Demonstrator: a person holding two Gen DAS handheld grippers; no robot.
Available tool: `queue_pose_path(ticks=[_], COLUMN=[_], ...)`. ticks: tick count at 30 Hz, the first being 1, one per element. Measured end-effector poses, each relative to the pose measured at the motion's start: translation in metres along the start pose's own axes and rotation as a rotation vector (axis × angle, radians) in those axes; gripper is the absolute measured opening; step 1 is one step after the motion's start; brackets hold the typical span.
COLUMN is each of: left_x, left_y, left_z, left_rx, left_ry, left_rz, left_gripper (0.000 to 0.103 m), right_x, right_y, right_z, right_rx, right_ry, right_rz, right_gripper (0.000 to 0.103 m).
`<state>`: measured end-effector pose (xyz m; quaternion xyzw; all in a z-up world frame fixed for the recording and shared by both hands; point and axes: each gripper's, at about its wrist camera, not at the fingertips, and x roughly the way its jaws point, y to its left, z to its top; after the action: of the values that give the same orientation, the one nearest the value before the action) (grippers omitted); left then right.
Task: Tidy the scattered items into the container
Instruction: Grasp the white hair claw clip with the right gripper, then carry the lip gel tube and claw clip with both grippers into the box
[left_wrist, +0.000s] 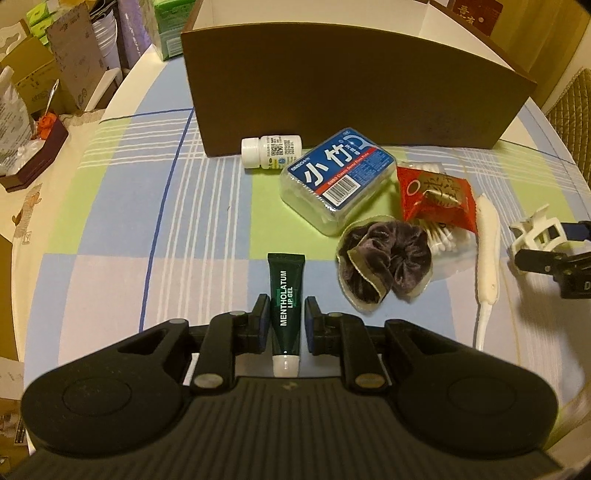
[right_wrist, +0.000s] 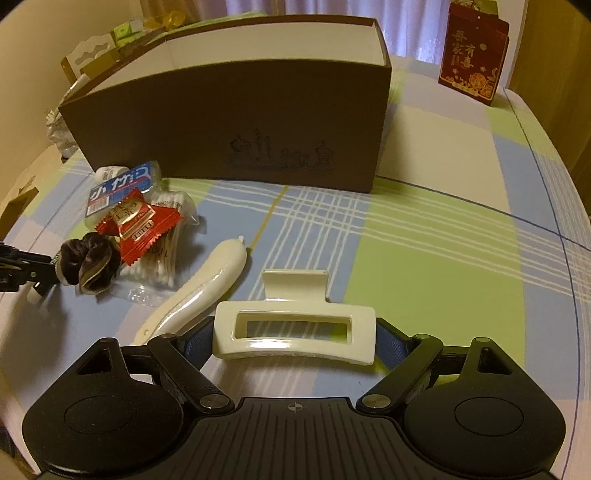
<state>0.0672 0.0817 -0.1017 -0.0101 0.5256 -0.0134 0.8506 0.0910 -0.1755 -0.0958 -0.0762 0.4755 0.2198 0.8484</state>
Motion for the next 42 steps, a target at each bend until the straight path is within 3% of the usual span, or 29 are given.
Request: queue_pose_path(ticks=[4, 6, 18, 31, 42], left_x=[0.001, 0.0, -0.007, -0.064, -0.086], left_y=[-0.004, -0.004, -0.012, -0.01, -0.019], left_z=[-0.001, -0.001, -0.009, 0.012, 0.064], left_rx=[0.018, 0.019, 0.012, 0.01, 0.074], left_ry=[-0.005, -0.001, 0.001, -0.139, -0.252], left_rz=[0.005, 0.01, -0.008, -0.022, -0.068], left_gripper=[0.019, 0.014, 0.013, 0.013, 0.013], right_x=[-0.006, -0.008, -0.022, -0.048, -0.066], right_y=[-0.001, -0.003, -0.009, -0.006, -0.008], right_z=[-0.001, -0.002, -0.006, 0.014, 0.076], right_rx=[0.005, 0.007, 0.01, -0.001, -0.072], right_ry=[-0.003, -0.006, -0.021, -0.105, -0.232], right_rz=[0.005, 0.008, 0.028, 0.087, 0.127], right_gripper=[0.09, 0.09, 0.09, 0.09, 0.09])
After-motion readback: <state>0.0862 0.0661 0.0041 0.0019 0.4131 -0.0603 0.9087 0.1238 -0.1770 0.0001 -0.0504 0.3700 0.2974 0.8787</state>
